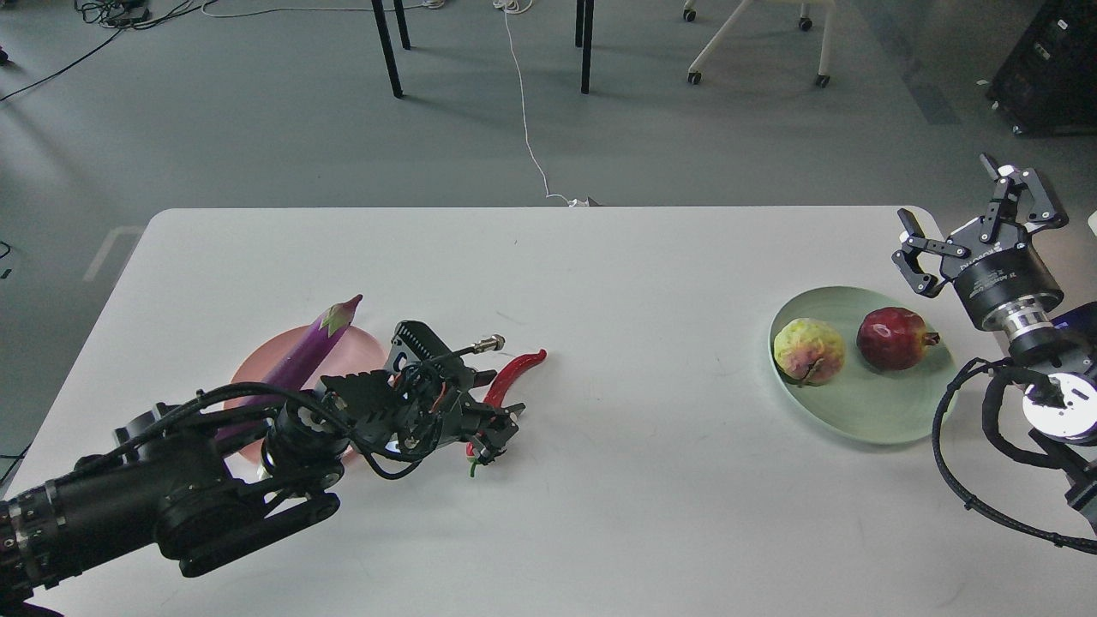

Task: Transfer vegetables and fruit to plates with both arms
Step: 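Move the left gripper to the red chili pepper and grasp it, then place the red chili pepper on the pink plate beside the eggplant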

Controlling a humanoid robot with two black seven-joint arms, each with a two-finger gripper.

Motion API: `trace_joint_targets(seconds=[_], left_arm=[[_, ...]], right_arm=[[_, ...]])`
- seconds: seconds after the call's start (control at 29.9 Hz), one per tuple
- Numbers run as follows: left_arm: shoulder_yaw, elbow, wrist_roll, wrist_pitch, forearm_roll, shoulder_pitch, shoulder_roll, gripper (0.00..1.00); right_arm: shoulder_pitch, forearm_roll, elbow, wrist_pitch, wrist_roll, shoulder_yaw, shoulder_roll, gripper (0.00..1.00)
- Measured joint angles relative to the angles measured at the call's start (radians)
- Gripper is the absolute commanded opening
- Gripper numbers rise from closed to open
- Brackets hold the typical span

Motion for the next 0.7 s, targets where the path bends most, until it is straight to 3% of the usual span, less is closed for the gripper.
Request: trace_joint_targets(seconds=[0.1,0.37,0.57,0.7], left_arm=[[0.0,0.003,0.001,0.003,0.0,0.009,0.001,0.09],[-0.025,-0.041,0.003,0.006,0.0,0.019,0.05,0.08],[-0.066,-0.263,0.002,0.012,0.0,0.021,0.228,0.1],[-0.073,-0.316,-0.002,0.044,0.0,0.039,0.348,0.11]], right_arm=[[0.0,0.0,0.0,0.0,0.0,0.004,0.001,0.99],[0.0,0.0,-0.005,0.0,0.0,0.005,0.007,0.99],[0.002,0.0,-0.008,0.0,0.0,0.005,0.007,0.99],[0.002,0.0,-0.01,0.0,0.0,0.005,0.008,0.99]])
